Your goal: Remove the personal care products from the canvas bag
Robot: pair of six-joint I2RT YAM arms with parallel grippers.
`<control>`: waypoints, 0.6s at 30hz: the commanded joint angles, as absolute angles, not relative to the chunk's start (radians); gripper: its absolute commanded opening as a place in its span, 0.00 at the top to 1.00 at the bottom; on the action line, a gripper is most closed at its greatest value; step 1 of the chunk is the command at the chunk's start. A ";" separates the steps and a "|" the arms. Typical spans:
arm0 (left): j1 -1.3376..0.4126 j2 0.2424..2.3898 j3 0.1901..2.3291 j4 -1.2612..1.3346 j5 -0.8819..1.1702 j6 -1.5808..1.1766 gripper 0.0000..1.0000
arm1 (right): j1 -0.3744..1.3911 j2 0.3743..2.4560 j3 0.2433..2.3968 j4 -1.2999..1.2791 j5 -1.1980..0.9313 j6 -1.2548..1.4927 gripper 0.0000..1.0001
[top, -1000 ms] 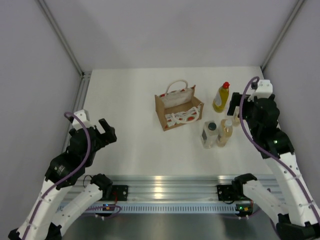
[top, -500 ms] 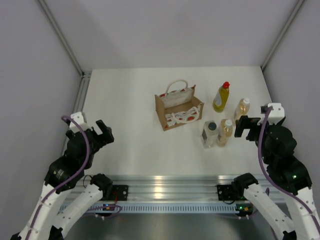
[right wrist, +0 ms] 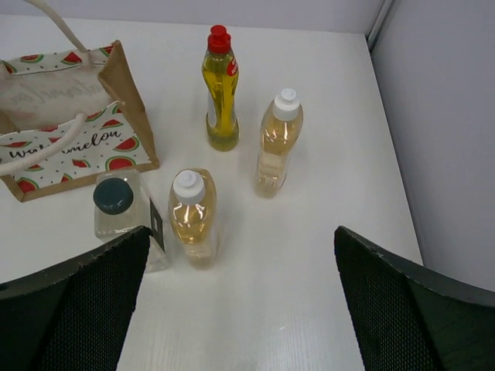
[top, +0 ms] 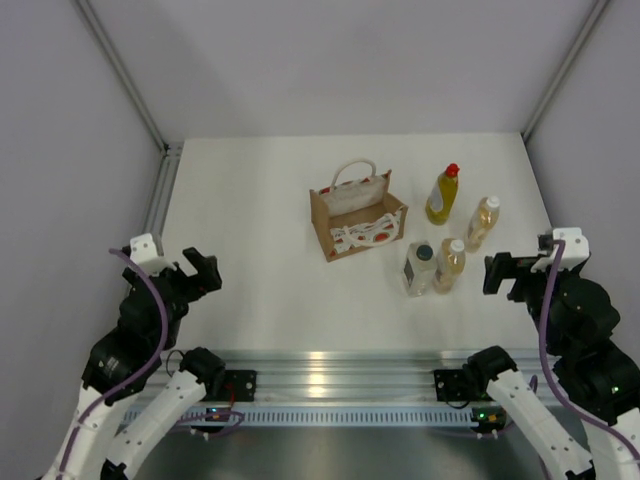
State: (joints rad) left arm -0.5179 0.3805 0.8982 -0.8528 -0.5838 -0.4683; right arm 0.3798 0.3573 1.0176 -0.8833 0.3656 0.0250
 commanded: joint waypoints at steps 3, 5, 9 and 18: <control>-0.517 0.318 0.871 -0.776 -0.548 -0.457 0.02 | 0.399 0.324 1.052 -0.919 0.391 0.015 0.01; -0.517 0.318 0.870 -0.772 -0.537 -0.456 0.02 | 0.399 0.322 1.052 -0.923 0.399 0.020 0.01; -0.517 0.318 0.867 -0.767 -0.518 -0.453 0.02 | 0.397 0.310 1.055 -0.925 0.402 0.025 0.01; -0.515 0.314 0.865 -0.767 -0.523 -0.454 0.02 | 0.399 0.313 1.055 -0.927 0.403 0.026 0.01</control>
